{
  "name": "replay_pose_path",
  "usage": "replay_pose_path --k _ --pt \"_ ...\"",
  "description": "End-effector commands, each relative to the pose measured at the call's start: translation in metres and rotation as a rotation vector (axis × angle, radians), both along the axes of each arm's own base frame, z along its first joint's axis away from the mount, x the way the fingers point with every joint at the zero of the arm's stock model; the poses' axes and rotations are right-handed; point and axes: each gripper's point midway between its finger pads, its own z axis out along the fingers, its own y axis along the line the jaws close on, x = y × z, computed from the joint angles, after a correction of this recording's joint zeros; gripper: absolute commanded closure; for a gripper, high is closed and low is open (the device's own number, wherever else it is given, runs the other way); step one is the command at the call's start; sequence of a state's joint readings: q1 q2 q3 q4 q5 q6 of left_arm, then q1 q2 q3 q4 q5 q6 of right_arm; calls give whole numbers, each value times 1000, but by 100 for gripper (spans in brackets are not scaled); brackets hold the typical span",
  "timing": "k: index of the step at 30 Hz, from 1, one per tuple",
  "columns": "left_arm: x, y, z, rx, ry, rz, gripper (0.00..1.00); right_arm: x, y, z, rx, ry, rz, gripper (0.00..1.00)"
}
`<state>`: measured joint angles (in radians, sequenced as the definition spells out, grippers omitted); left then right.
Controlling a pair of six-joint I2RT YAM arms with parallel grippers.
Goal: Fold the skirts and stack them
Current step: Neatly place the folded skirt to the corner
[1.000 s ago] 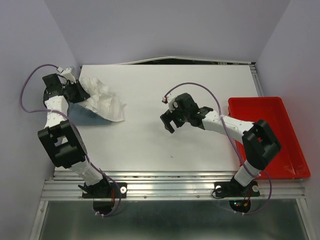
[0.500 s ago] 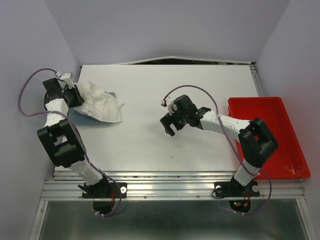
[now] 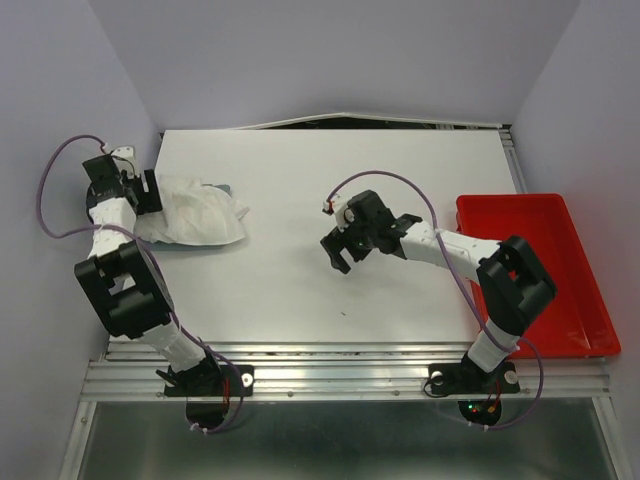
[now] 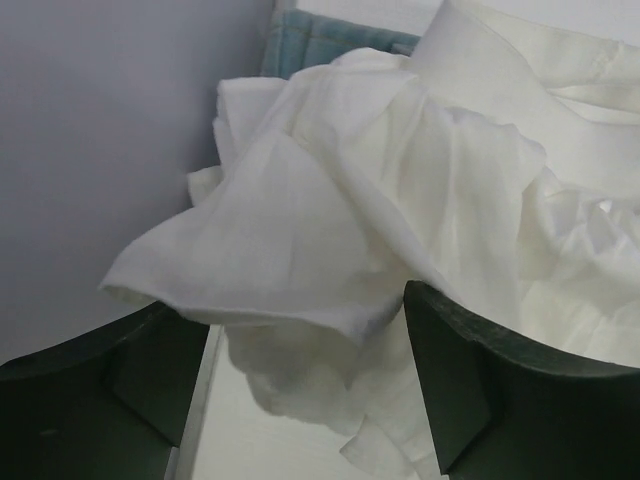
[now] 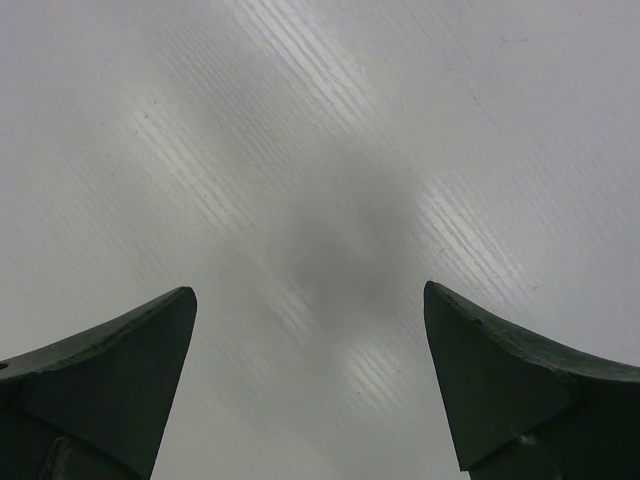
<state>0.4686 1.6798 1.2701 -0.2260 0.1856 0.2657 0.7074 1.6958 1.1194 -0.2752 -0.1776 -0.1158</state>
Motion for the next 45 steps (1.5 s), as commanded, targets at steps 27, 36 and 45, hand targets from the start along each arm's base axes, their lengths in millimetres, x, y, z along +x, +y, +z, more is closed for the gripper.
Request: replay_pose_path --k 27,36,45 --pt "-11 -84 30 285 17 -215 6 66 -72 46 58 70 -259 0" --pt "-30 -6 -15 220 98 -89 5 75 -121 47 70 109 -367 0" --pt "-47 -33 93 343 -156 -196 2 74 -148 73 88 61 -426 0"
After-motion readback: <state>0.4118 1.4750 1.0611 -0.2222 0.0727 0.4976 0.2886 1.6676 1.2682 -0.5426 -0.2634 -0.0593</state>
